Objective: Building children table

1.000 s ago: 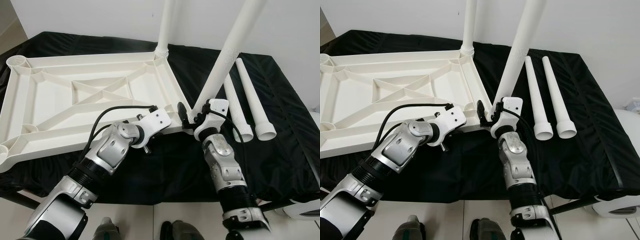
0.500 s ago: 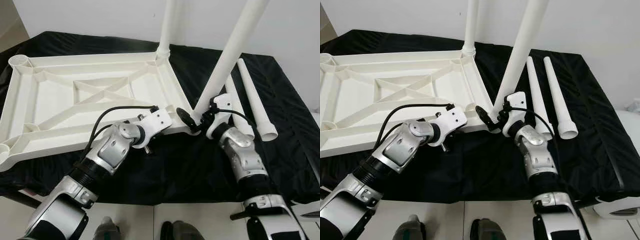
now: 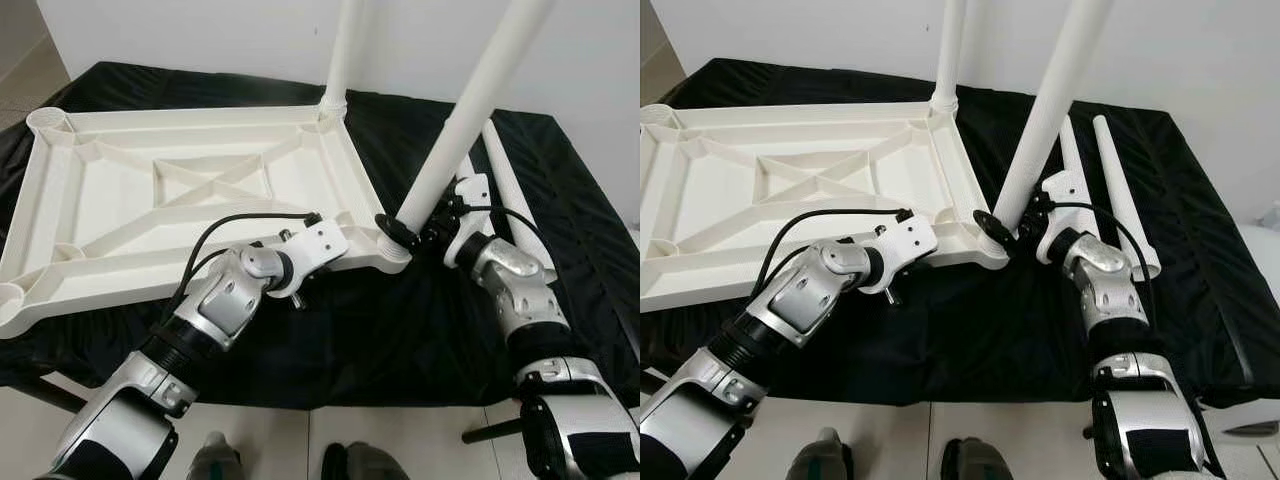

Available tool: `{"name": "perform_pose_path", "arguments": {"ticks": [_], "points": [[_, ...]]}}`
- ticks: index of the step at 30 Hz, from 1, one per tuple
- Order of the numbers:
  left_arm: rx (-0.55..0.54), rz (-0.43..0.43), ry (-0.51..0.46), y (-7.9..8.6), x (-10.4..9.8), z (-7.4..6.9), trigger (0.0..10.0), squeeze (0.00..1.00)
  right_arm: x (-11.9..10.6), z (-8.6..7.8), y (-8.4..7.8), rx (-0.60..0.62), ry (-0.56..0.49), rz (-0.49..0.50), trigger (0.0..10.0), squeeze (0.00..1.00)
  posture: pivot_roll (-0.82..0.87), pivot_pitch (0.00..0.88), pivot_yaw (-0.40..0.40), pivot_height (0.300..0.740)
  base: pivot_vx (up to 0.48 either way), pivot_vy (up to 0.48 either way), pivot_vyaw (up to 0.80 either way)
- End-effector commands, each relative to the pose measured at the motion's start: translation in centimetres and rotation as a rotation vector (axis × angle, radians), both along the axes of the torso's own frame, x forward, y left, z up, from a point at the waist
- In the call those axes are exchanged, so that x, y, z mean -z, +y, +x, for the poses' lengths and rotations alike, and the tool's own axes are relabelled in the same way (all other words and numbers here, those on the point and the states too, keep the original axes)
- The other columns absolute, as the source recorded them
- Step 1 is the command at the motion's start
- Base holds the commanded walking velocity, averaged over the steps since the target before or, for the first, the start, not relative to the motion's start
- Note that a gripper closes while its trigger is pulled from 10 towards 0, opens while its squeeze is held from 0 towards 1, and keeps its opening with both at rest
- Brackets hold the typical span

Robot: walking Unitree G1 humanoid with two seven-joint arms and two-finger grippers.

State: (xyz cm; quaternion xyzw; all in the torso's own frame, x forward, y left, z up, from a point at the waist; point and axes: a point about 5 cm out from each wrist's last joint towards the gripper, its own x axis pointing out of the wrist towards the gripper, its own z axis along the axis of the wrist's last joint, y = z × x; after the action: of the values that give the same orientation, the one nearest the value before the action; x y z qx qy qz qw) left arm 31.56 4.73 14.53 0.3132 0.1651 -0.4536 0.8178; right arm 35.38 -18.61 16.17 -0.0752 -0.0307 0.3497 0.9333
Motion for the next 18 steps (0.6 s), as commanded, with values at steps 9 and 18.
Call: {"name": "perform_pose_path", "arguments": {"ticks": [9,18], "points": [[0.038,-0.018,-0.069,-0.7,-1.4,0.1,10.0,0.0,0.4,0.2,-0.7,-0.039,0.022,-0.019,0.0,0.0,0.06,0.0,-0.075,0.74,0.0,0.0,0.0],[0.041,-0.016,-0.068,-0.7,-1.4,0.2,10.0,0.0,0.9,0.0,-0.6,-0.016,0.043,0.029,10.0,0.0,0.06,0.0,-0.069,0.74,0.0,0.0,0.0]]}}
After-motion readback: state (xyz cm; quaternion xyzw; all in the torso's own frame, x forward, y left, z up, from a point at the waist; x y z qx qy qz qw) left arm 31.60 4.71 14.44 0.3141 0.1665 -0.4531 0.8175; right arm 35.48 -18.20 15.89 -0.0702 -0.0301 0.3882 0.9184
